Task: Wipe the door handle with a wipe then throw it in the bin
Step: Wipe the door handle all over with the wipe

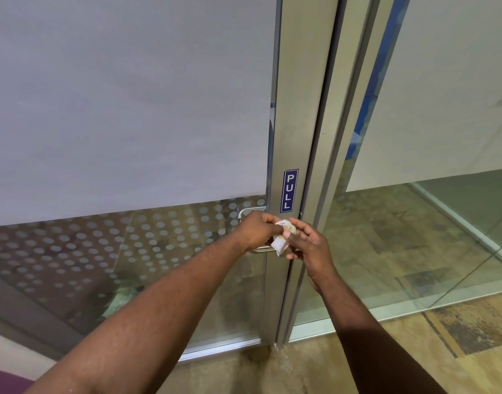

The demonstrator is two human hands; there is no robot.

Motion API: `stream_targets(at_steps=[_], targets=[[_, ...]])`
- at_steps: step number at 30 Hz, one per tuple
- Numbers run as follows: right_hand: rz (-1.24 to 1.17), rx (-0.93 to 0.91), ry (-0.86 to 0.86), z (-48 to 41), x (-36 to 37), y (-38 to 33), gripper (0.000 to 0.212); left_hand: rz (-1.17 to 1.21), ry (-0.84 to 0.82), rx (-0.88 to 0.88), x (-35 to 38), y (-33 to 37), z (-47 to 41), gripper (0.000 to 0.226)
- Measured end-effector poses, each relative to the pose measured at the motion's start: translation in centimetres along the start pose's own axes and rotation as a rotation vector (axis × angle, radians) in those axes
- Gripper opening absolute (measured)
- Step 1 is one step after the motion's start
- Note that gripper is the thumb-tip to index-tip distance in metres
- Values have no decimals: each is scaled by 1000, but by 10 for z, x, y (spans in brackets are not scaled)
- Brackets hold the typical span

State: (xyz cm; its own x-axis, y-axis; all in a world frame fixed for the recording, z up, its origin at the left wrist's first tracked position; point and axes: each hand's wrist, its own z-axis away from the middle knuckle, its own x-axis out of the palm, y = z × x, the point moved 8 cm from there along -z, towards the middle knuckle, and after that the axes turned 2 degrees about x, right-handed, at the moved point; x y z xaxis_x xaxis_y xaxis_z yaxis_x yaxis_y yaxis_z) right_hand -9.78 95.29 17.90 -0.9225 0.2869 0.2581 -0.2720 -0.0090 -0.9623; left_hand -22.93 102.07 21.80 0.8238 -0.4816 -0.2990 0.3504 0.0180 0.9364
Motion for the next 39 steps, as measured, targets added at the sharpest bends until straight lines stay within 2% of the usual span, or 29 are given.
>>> stream_targets(at_steps=[2, 8, 10, 14, 19, 23, 26, 29, 31, 33, 36, 39], targets=[[12, 18, -18, -1, 1, 4, 42, 15, 8, 24, 0, 2, -1, 24], [82, 23, 89, -4, -7, 10, 34, -9, 48, 60, -7, 0, -3, 29], [60, -6, 68, -4, -3, 8, 26, -28, 67, 73, -9, 0, -3, 29], [77, -14, 29, -9, 5, 9, 31, -8, 42, 101, -9, 3, -4, 29], [-153, 89, 18, -18, -2, 17, 34, 18, 27, 96, -14, 1, -4, 26], [-383, 124, -89, -22, 1, 20, 40, -49, 118, 80, -24, -5, -8, 18], [-438, 133, -150, -22, 5, 20, 50, -43, 192, 92, -29, -7, -11, 12], [-438, 130, -64, -27, 3, 21, 46, -82, 236, 132, -28, -4, -13, 15], [-465, 117, 16, -30, -1, 21, 34, -89, 152, 149, -20, -1, -11, 19], [-435, 117, 72, -30, -5, 20, 25, -102, 16, 160, -7, 0, -8, 12], [-313, 130, 127, -28, -10, 20, 18, -196, -43, 184, 3, -2, -7, 26], [-210, 112, 145, -28, -11, 20, 14, -227, 24, 178, 0, -3, -10, 4]])
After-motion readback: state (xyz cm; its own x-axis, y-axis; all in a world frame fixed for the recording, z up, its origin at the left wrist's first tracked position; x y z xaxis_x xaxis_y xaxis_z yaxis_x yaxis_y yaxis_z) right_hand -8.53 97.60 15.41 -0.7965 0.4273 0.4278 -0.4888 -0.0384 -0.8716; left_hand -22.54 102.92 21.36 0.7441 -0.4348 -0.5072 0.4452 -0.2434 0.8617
